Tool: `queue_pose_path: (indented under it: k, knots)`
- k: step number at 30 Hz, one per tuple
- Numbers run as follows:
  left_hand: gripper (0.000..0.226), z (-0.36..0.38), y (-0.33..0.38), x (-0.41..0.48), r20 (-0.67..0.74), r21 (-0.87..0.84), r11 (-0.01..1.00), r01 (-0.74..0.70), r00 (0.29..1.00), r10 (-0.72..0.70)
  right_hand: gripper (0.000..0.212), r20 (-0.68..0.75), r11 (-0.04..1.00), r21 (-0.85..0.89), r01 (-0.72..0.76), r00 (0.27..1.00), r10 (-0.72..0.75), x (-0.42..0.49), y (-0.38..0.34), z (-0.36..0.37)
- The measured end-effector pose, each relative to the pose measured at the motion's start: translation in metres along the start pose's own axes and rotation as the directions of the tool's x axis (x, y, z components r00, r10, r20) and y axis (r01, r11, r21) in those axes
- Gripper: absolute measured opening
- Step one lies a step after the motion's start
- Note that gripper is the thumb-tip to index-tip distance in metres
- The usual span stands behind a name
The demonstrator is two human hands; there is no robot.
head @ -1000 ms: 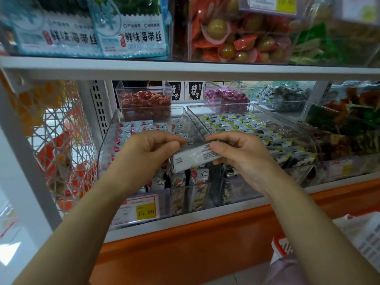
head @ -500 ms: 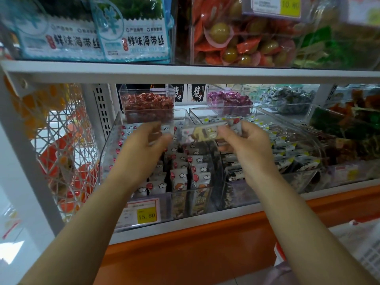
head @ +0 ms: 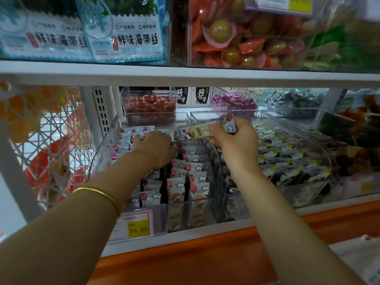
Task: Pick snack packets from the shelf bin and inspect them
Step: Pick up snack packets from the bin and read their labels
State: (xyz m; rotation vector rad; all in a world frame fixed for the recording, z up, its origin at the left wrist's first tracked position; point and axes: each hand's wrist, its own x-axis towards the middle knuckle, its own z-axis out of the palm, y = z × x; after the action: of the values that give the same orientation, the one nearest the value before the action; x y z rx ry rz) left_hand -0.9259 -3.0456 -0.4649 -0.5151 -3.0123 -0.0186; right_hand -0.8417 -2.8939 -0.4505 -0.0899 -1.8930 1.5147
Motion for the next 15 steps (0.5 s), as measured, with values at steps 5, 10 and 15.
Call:
queue_pose_path:
  k: [5,10,15]
  knots:
    - [0.03,-0.002,-0.008,0.002,0.034,-0.031,0.998,-0.061,0.997,0.062,0.018,0.137,0.966,-0.181,0.183,0.978,-0.159,0.029,-0.003,0.022]
    - [0.031,-0.002,-0.016,0.002,0.058,-0.05,0.997,-0.064,0.996,0.067,0.009,0.337,0.893,-0.294,0.342,0.911,-0.238,0.051,-0.007,0.049]
    - [0.043,0.0,-0.019,0.003,0.089,-0.058,0.995,-0.085,0.992,0.09,0.021,0.488,0.813,-0.405,0.418,0.851,-0.195,0.065,-0.001,0.069]
